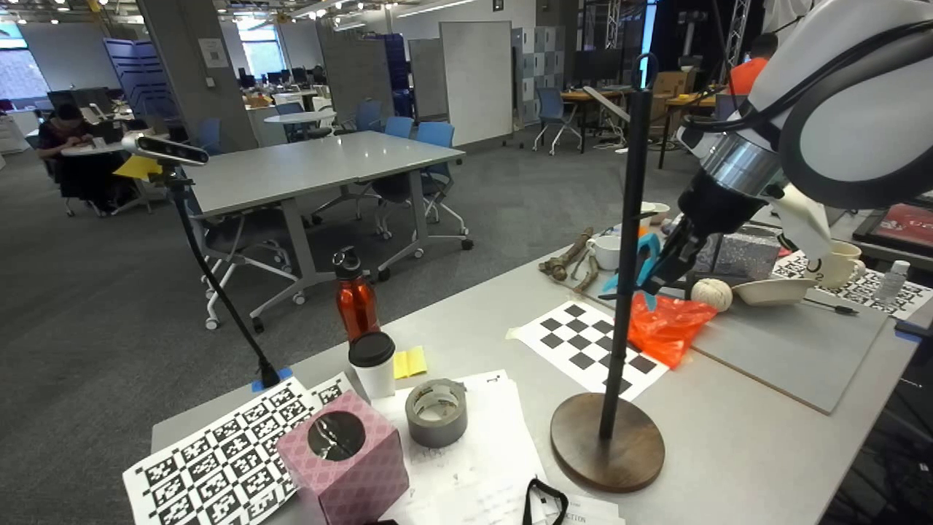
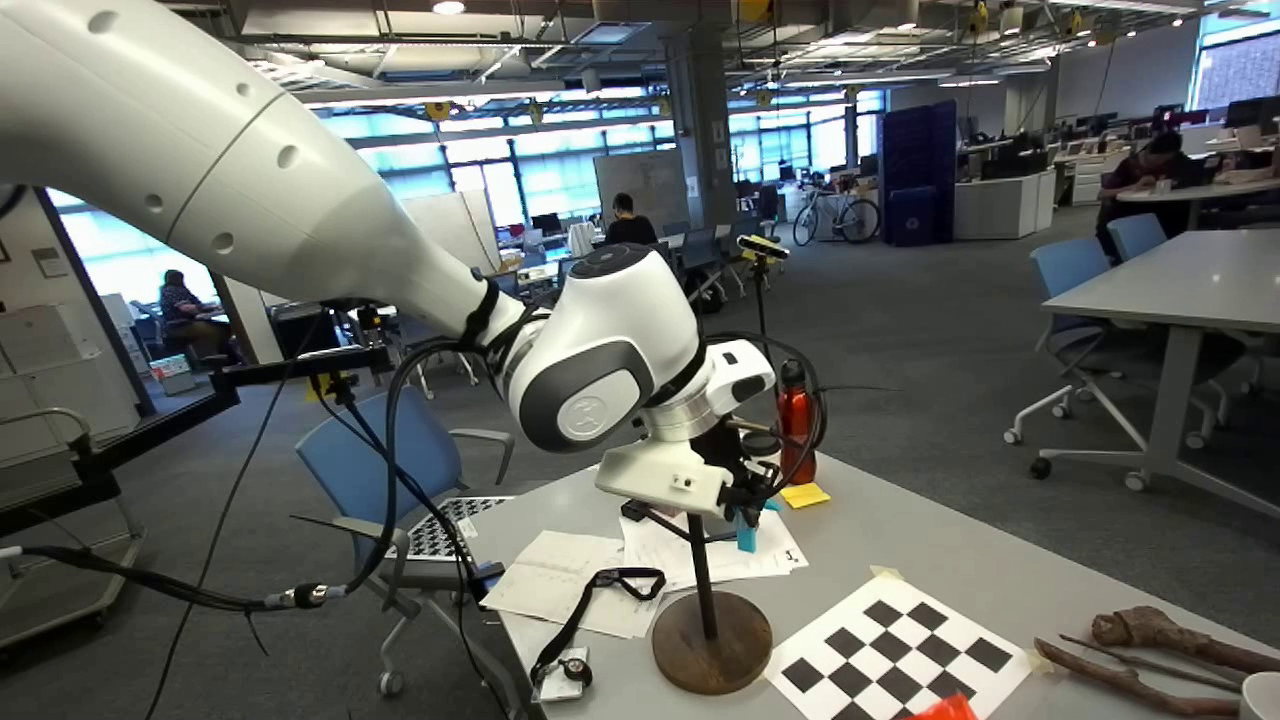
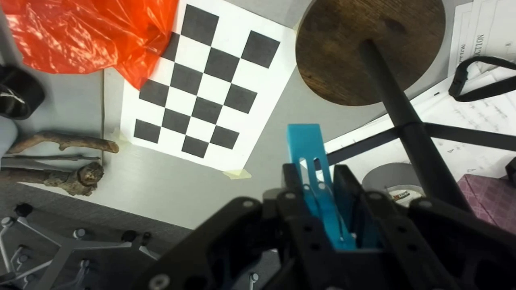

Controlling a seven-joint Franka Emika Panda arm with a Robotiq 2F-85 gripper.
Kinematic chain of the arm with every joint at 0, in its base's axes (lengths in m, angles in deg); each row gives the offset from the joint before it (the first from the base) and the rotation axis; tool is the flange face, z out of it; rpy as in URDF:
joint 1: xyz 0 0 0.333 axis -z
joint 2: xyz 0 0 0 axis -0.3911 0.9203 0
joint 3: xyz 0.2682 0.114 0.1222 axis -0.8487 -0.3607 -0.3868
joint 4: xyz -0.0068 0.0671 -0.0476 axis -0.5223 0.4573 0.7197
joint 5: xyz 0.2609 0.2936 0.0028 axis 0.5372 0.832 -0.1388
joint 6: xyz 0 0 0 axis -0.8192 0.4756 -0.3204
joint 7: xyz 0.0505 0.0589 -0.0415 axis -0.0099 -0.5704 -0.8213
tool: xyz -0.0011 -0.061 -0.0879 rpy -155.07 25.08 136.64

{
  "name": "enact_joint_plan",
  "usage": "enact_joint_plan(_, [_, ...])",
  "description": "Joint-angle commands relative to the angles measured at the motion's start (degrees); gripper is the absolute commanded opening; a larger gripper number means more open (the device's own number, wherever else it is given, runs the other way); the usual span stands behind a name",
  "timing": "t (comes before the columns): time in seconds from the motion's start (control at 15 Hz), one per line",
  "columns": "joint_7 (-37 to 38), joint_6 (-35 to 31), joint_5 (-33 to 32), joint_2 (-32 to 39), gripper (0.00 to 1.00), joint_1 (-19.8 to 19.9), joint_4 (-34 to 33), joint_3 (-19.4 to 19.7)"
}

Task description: Remove the blue clip from the upper hook on the wooden stand and place it on the lower hook

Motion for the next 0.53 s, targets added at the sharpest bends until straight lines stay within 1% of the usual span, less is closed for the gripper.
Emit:
enact_joint_plan(0.0, [-0.05, 0.38, -1.28, -1.21, 0.07, 1.1, 0.23, -0.52])
enact_joint_plan(0.47, [0.71, -0.57, -1.79, -3.51, 0.07, 1.64, 1.47, 0.85])
